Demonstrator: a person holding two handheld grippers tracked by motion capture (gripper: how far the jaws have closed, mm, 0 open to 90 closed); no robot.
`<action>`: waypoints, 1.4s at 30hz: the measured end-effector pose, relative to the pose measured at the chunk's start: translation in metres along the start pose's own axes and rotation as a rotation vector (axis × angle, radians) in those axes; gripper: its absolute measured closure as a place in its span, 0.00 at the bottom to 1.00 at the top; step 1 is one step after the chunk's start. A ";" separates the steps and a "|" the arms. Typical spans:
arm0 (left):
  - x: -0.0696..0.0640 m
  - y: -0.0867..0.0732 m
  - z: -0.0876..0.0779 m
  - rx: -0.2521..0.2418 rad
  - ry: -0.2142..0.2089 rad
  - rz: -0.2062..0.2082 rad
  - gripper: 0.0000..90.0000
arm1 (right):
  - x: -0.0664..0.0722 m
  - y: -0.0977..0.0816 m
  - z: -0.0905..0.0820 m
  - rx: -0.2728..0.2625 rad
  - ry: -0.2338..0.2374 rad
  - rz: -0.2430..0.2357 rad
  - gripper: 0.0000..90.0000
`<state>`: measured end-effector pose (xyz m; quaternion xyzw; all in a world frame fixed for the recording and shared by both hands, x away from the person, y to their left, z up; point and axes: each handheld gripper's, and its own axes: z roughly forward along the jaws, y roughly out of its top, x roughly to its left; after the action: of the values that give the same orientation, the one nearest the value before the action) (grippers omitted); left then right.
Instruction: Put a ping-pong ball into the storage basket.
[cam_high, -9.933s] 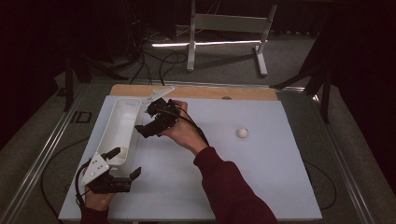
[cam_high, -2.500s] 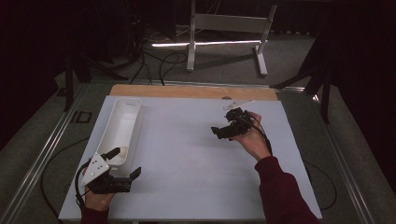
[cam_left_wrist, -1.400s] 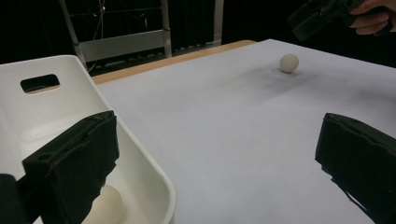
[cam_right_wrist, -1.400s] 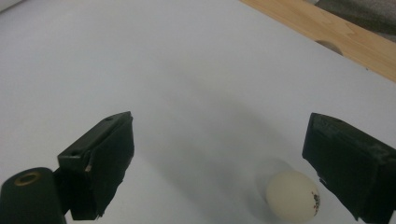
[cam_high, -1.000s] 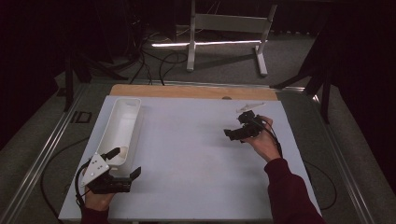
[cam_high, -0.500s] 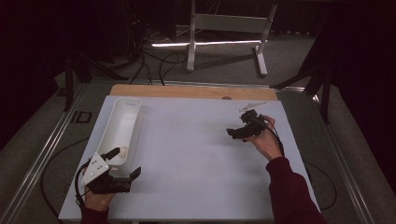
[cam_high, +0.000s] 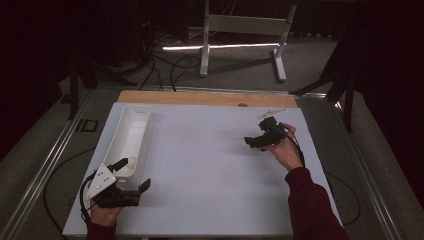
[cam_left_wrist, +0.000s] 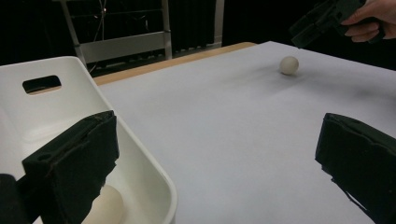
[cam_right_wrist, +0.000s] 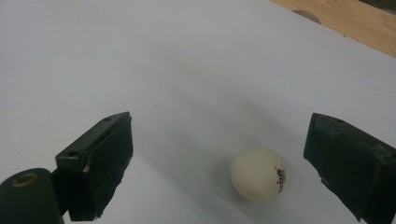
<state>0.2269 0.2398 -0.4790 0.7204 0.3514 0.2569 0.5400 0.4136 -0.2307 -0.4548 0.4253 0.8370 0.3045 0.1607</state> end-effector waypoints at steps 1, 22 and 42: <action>0.000 0.000 0.000 -0.004 0.001 -0.003 0.00 | -0.001 0.000 0.000 0.000 -0.001 0.003 0.09; 0.001 0.000 -0.001 -0.006 0.004 -0.005 0.00 | -0.014 -0.004 0.010 0.027 -0.013 0.056 0.09; 0.001 0.000 -0.001 -0.007 0.005 -0.008 0.00 | -0.027 -0.010 0.017 0.072 -0.029 0.096 0.10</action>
<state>0.2266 0.2414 -0.4790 0.7162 0.3548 0.2578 0.5428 0.4325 -0.2508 -0.4743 0.4751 0.8236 0.2752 0.1424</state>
